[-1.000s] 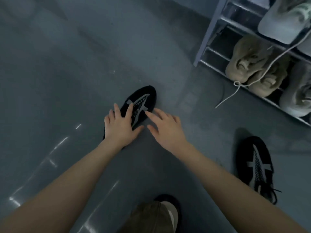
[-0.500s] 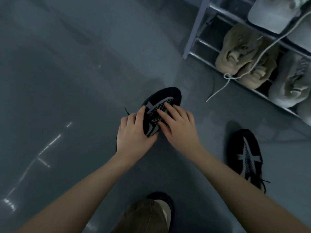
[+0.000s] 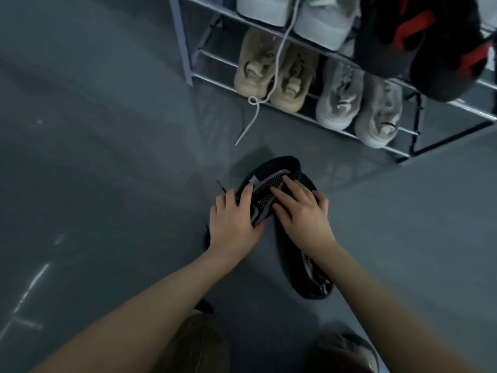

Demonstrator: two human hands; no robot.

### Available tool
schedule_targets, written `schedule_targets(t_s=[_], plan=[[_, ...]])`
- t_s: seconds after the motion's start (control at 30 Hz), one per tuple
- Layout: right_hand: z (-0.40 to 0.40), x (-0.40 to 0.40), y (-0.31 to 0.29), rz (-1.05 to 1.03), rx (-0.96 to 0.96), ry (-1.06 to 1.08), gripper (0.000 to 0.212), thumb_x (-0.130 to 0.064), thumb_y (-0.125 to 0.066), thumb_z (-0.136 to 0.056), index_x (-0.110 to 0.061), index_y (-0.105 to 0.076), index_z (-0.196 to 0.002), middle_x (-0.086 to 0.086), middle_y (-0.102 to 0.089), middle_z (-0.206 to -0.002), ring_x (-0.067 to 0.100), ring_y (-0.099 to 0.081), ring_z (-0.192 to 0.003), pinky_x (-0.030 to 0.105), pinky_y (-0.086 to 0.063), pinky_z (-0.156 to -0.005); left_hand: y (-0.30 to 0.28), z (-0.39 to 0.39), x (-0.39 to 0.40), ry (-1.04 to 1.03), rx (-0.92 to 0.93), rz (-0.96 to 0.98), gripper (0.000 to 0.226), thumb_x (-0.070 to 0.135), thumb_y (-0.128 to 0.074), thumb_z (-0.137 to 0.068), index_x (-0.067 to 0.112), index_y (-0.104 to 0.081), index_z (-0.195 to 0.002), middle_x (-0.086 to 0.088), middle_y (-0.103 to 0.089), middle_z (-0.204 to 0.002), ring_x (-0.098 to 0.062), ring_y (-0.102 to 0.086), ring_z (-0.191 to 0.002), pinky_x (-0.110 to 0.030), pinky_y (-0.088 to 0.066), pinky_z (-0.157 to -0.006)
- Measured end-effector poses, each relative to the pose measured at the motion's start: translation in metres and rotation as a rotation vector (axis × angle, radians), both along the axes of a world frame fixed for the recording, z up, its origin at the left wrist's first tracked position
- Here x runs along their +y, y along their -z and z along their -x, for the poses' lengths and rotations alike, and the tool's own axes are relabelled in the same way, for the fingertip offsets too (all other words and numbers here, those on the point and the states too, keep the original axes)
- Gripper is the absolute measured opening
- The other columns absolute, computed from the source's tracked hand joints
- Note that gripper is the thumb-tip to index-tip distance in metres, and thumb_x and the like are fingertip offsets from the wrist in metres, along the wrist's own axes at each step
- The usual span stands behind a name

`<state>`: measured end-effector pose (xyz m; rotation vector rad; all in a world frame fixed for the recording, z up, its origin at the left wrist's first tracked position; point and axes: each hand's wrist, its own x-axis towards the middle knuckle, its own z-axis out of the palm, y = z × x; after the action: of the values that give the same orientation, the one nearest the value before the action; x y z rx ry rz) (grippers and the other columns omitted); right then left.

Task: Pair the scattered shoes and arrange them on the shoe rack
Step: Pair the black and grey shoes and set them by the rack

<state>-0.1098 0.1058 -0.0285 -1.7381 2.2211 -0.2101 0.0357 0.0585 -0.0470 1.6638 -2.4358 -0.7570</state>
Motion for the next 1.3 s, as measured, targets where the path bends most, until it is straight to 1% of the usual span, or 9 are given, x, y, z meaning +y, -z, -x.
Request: schedule_targets(t_s=[0.23, 0.37, 0.5, 0.63, 0.8, 0.93, 1.07, 1.2, 1.3], plan=[[0.006, 0.061, 0.006, -0.121, 0.009, 0.173, 0.066, -0.06, -0.047, -0.084, -0.035, -0.03, -0.142, 0.007, -0.025, -0.154, 0.033, -0.028, -0.137, 0.051, -0.022, -0.108, 0.002, -0.02, 0.009, 0.186, -0.155, 0.102, 0.087, 0.06, -0.056, -0.074, 0.037, -0.012, -0.145, -0.021, -0.014, -0.151, -0.044, -0.033, -0.124, -0.053, -0.033, -0.1], [0.005, 0.092, 0.014, -0.276, -0.038, 0.222, 0.099, -0.072, -0.056, -0.067, -0.045, 0.001, -0.143, 0.004, 0.002, -0.158, 0.033, -0.013, -0.141, 0.054, -0.021, -0.111, 0.005, -0.039, 0.011, 0.255, -0.201, -0.048, 0.091, 0.061, -0.055, -0.076, 0.045, 0.003, -0.144, -0.019, -0.028, -0.144, -0.039, -0.043, -0.117, -0.046, -0.041, -0.093], [0.006, 0.114, 0.019, -0.308, -0.079, 0.261, 0.105, -0.07, -0.06, -0.066, -0.053, 0.013, -0.139, 0.01, -0.004, -0.157, 0.036, -0.023, -0.138, 0.052, -0.031, -0.106, 0.003, -0.045, 0.004, 0.251, -0.088, -0.093, 0.089, 0.053, -0.064, -0.073, 0.041, -0.014, -0.146, -0.013, -0.042, -0.126, -0.033, -0.046, -0.108, -0.044, -0.047, -0.087], [0.005, 0.116, 0.019, -0.213, -0.104, 0.23, 0.098, -0.059, -0.064, -0.07, -0.05, 0.001, -0.143, 0.012, -0.03, -0.143, 0.034, -0.036, -0.125, 0.046, -0.04, -0.098, -0.001, -0.039, 0.019, 0.178, 0.063, -0.048, 0.083, 0.047, -0.069, -0.071, 0.036, -0.03, -0.143, -0.013, -0.047, -0.116, -0.032, -0.049, -0.104, -0.045, -0.049, -0.081], [0.002, 0.115, 0.021, -0.02, -0.14, 0.332, 0.081, -0.049, -0.066, -0.072, -0.041, -0.028, -0.143, 0.015, -0.042, -0.132, 0.036, -0.043, -0.111, 0.047, -0.041, -0.095, -0.007, -0.019, 0.027, 0.07, 0.101, -0.034, 0.082, 0.051, -0.066, -0.072, 0.038, -0.025, -0.142, -0.014, -0.043, -0.117, -0.032, -0.045, -0.107, -0.048, -0.046, -0.086], [0.003, 0.1, 0.023, 0.025, -0.222, 0.538, 0.081, -0.05, -0.065, -0.074, -0.039, -0.023, -0.143, 0.019, -0.038, -0.131, 0.037, -0.039, -0.113, 0.047, -0.037, -0.099, -0.006, 0.0, 0.03, 0.114, -0.036, -0.035, 0.087, 0.057, -0.06, -0.076, 0.035, -0.013, -0.145, -0.019, -0.04, -0.125, -0.038, -0.043, -0.11, -0.049, -0.043, -0.088], [0.011, 0.096, 0.028, -0.077, -0.144, 0.507, 0.085, -0.056, -0.062, -0.076, -0.041, -0.014, -0.145, 0.021, -0.02, -0.147, 0.041, -0.033, -0.127, 0.048, -0.03, -0.105, 0.006, 0.006, 0.038, 0.237, -0.187, -0.093, 0.103, 0.063, -0.062, -0.07, 0.037, 0.004, -0.145, -0.022, -0.023, -0.14, -0.041, -0.036, -0.119, -0.048, -0.035, -0.098], [0.005, 0.109, 0.034, -0.113, -0.09, 0.477, 0.092, -0.064, -0.062, -0.071, -0.047, -0.007, -0.144, 0.022, -0.012, -0.152, 0.041, -0.031, -0.129, 0.049, -0.028, -0.107, 0.012, -0.008, 0.038, 0.26, -0.094, -0.124, 0.102, 0.058, -0.068, -0.068, 0.046, -0.002, -0.144, -0.017, -0.014, -0.148, -0.041, -0.032, -0.123, -0.05, -0.034, -0.1], [0.005, 0.108, 0.036, -0.082, -0.143, 0.487, 0.086, -0.056, -0.065, -0.074, -0.044, -0.016, -0.144, 0.023, -0.019, -0.148, 0.041, -0.032, -0.126, 0.05, -0.028, -0.106, 0.008, -0.003, 0.037, 0.259, -0.047, -0.104, 0.096, 0.055, -0.069, -0.068, 0.044, -0.013, -0.145, -0.018, -0.023, -0.143, -0.039, -0.035, -0.119, -0.048, -0.035, -0.099]])
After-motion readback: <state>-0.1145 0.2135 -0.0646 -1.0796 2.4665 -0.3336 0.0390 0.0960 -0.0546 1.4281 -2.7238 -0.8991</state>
